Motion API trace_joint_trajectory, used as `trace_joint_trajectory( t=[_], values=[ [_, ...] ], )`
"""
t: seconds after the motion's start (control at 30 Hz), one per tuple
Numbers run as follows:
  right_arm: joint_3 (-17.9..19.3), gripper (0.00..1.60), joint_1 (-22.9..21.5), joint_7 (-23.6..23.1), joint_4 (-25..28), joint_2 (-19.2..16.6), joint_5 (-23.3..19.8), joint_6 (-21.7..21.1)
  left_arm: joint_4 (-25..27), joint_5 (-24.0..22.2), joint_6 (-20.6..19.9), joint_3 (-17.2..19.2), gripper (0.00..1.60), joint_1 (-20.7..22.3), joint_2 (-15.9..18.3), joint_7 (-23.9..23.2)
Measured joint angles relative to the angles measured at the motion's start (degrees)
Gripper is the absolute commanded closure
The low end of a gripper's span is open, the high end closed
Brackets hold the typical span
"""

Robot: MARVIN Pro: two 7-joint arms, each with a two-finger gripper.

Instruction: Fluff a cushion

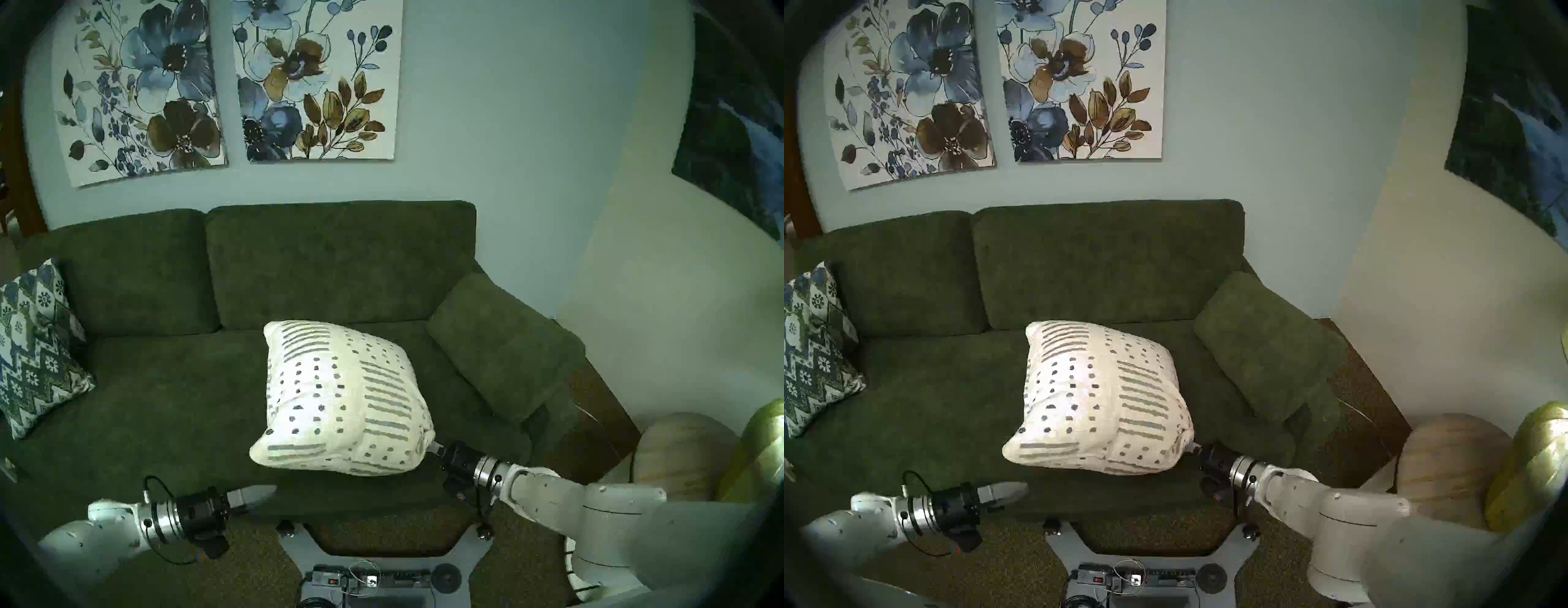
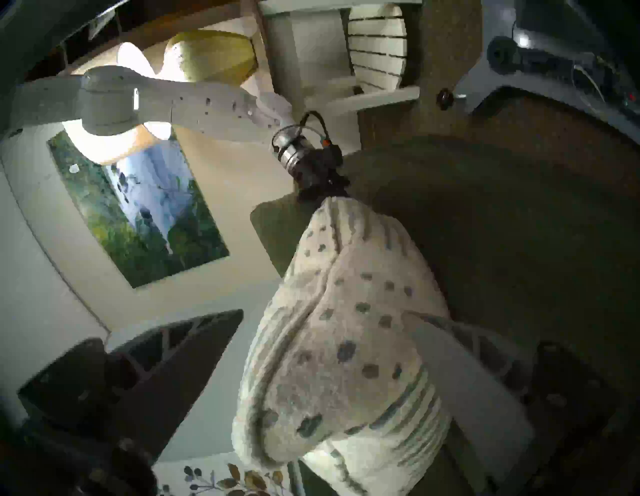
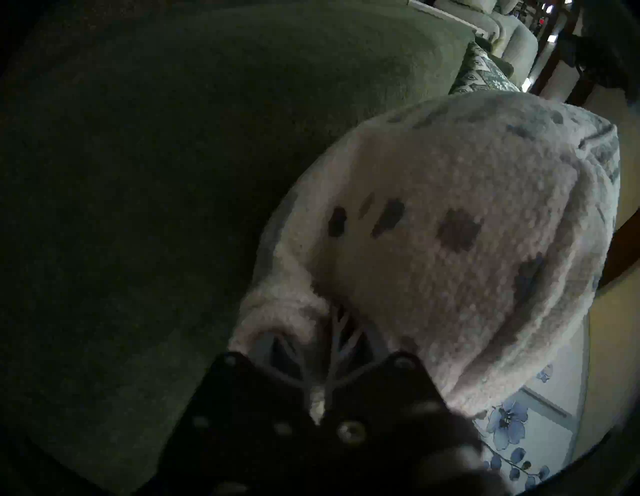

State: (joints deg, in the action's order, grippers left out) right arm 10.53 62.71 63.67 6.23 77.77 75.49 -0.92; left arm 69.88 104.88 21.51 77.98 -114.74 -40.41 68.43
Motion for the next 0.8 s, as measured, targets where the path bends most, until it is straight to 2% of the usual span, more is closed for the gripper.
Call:
trace_joint_trajectory(
  t=[0.23,0.43,0.6,0.8],
  values=[
    [0.49,1.6,0.02,1.81,-0.02,-0.71,-0.15,-0.69,2.99,0.11,-1.56,0.71,0.0,2.92,-0.87,0.8],
    [0.77,1.6,0.05,3.38,0.06,-1.1,-0.25,-1.35,1.2,0.01,-0.82,0.87,0.0,4.83,-1.22,0.22],
    [0.9,1.6,0.13,4.62,0.28,-1.09,-0.25,-1.97,-1.3,-0.14,1.49,0.95,0.0,6.95,-1.54,-2.7],
    [1.3,1.6,0.53,6.44,0.44,-1.08,-0.31,-2.88,-5.74,-0.42,3.87,0.99,0.0,10.34,-3.52,-8.44]
  ],
)
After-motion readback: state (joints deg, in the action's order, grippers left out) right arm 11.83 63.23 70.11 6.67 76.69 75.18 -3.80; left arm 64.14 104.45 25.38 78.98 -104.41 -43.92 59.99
